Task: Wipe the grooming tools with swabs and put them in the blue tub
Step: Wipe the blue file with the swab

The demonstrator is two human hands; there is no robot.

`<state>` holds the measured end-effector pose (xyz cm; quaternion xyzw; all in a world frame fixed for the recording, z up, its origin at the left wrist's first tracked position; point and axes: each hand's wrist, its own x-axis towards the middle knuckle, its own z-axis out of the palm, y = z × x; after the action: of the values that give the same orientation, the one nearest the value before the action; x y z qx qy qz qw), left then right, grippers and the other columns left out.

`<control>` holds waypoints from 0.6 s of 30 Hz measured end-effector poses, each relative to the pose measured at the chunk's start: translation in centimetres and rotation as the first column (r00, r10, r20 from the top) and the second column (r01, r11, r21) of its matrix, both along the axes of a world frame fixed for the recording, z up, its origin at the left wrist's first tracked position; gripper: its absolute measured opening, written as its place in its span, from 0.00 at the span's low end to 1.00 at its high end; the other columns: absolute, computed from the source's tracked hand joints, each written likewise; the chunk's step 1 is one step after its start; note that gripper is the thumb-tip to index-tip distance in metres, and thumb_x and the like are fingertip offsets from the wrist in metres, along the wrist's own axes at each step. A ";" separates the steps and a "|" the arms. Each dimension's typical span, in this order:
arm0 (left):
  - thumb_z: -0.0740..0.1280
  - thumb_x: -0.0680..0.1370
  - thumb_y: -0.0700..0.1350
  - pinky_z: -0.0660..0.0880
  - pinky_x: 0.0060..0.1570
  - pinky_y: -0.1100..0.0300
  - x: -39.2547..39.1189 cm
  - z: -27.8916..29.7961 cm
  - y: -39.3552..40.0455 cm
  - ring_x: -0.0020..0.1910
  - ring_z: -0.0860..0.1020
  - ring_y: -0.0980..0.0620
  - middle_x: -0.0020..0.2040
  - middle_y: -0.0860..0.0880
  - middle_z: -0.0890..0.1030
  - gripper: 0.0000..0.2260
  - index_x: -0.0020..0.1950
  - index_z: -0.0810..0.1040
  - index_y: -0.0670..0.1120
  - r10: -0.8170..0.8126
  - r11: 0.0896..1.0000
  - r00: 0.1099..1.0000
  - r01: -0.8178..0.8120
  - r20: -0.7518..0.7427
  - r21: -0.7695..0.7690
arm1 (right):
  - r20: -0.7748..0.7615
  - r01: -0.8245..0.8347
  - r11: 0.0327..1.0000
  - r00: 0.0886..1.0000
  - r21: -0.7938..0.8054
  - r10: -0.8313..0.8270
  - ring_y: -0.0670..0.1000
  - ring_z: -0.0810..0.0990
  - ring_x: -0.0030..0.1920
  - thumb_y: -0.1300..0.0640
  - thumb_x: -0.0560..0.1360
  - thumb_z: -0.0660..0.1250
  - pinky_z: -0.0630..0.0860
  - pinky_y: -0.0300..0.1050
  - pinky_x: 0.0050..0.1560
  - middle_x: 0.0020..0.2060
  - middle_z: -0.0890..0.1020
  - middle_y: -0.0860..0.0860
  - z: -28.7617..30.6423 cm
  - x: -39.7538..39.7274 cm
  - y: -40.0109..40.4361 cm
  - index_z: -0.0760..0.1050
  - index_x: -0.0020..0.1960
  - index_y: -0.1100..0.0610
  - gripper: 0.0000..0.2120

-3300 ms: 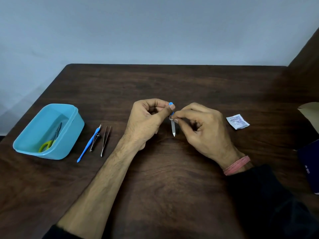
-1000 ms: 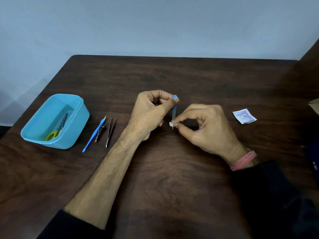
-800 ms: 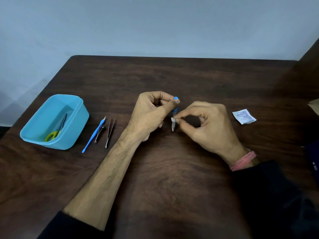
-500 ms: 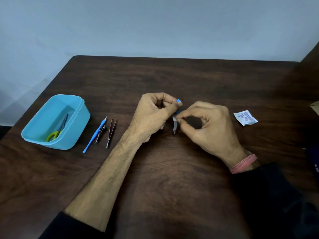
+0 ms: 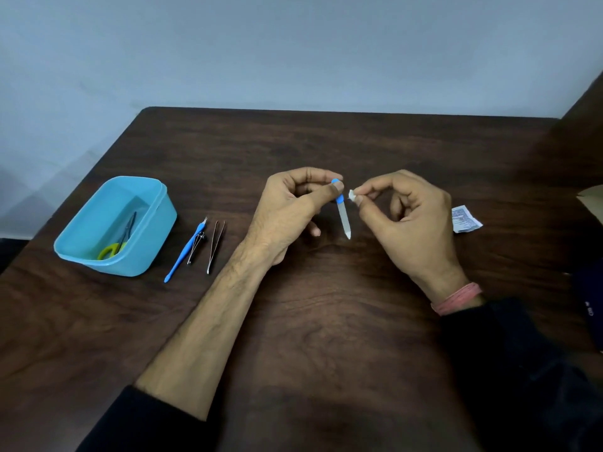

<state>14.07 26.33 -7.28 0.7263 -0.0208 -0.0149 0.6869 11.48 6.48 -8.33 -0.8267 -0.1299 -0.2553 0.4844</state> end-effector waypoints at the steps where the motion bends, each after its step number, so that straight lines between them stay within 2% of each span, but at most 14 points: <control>1: 0.77 0.82 0.42 0.74 0.24 0.63 -0.2 0.1 0.0 0.34 0.77 0.60 0.36 0.52 0.82 0.06 0.58 0.90 0.44 -0.003 1.000 1.000 0.003 0.003 0.005 | -0.019 -0.009 1.000 1.000 0.017 0.009 0.51 0.71 0.29 0.63 0.77 0.79 0.68 0.39 0.34 0.42 0.84 0.45 0.0 -0.1 0.0 0.88 0.49 0.52 0.06; 5: 0.77 0.82 0.41 0.80 0.27 0.61 -1.6 0.7 0.2 0.40 0.80 0.59 0.40 0.48 0.83 0.05 0.57 0.88 0.43 0.005 0.999 1.000 -0.006 -0.025 -0.037 | -0.119 -0.025 0.989 0.992 0.146 0.042 0.52 0.74 0.32 0.61 0.79 0.78 0.72 0.46 0.34 0.41 0.86 0.48 -0.1 -0.7 0.5 0.87 0.49 0.52 0.04; 8: 0.79 0.81 0.42 0.82 0.31 0.60 -4.0 1.0 0.9 0.43 0.83 0.57 0.37 0.51 0.83 0.05 0.54 0.86 0.44 0.097 0.978 0.991 -0.112 -0.092 -0.177 | -0.214 0.001 0.920 0.973 0.393 0.090 0.49 0.73 0.31 0.61 0.81 0.77 0.70 0.45 0.29 0.41 0.85 0.50 0.3 -1.7 1.1 0.86 0.51 0.56 0.01; 10: 0.79 0.80 0.42 0.82 0.33 0.62 -5.9 0.9 0.9 0.43 0.84 0.58 0.39 0.51 0.83 0.06 0.54 0.87 0.44 0.183 0.916 0.970 -0.227 -0.159 -0.331 | -0.278 0.077 0.837 0.956 0.542 0.092 0.48 0.74 0.31 0.63 0.82 0.75 0.71 0.44 0.27 0.42 0.84 0.50 0.5 -2.5 1.8 0.85 0.52 0.57 0.02; 13: 0.79 0.80 0.44 0.82 0.37 0.64 -9.2 0.9 0.6 0.43 0.82 0.60 0.45 0.52 0.84 0.03 0.53 0.88 0.48 0.268 0.740 0.926 -0.374 -0.265 -0.559 | -0.368 0.158 0.761 0.923 0.629 0.113 0.48 0.80 0.33 0.63 0.83 0.74 0.80 0.45 0.31 0.43 0.86 0.49 0.8 -4.4 4.2 0.85 0.53 0.58 0.02; 14: 0.79 0.80 0.45 0.81 0.37 0.65 -10.1 1.0 0.6 0.43 0.80 0.60 0.45 0.54 0.83 0.02 0.52 0.89 0.50 0.305 0.700 0.910 -0.415 -0.282 -0.581 | -0.379 0.154 0.753 0.915 0.640 0.136 0.49 0.82 0.34 0.63 0.83 0.74 0.82 0.45 0.32 0.44 0.86 0.49 1.0 -5.1 5.1 0.85 0.53 0.59 0.02; 16: 0.80 0.80 0.47 0.78 0.35 0.65 -11.9 1.5 0.8 0.41 0.77 0.59 0.44 0.55 0.81 0.02 0.52 0.90 0.53 0.421 0.680 0.867 -0.495 -0.265 -0.540 | -0.372 0.121 0.746 0.911 0.655 0.179 0.50 0.84 0.36 0.63 0.83 0.74 0.84 0.45 0.35 0.43 0.86 0.49 1.4 -6.2 6.7 0.85 0.53 0.58 0.02; 18: 0.79 0.81 0.47 0.77 0.31 0.64 -13.4 2.2 1.9 0.40 0.76 0.59 0.43 0.55 0.82 0.03 0.54 0.90 0.51 0.582 0.656 0.794 -0.586 -0.176 -0.475 | -0.353 0.079 0.725 0.906 0.684 0.234 0.51 0.85 0.37 0.63 0.83 0.74 0.84 0.45 0.36 0.44 0.87 0.50 2.1 -6.9 8.5 0.85 0.53 0.59 0.01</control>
<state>0.67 28.20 -5.13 0.4874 0.2131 0.2094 0.8205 4.56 15.00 -6.20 -0.6175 0.0441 -0.0821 0.7810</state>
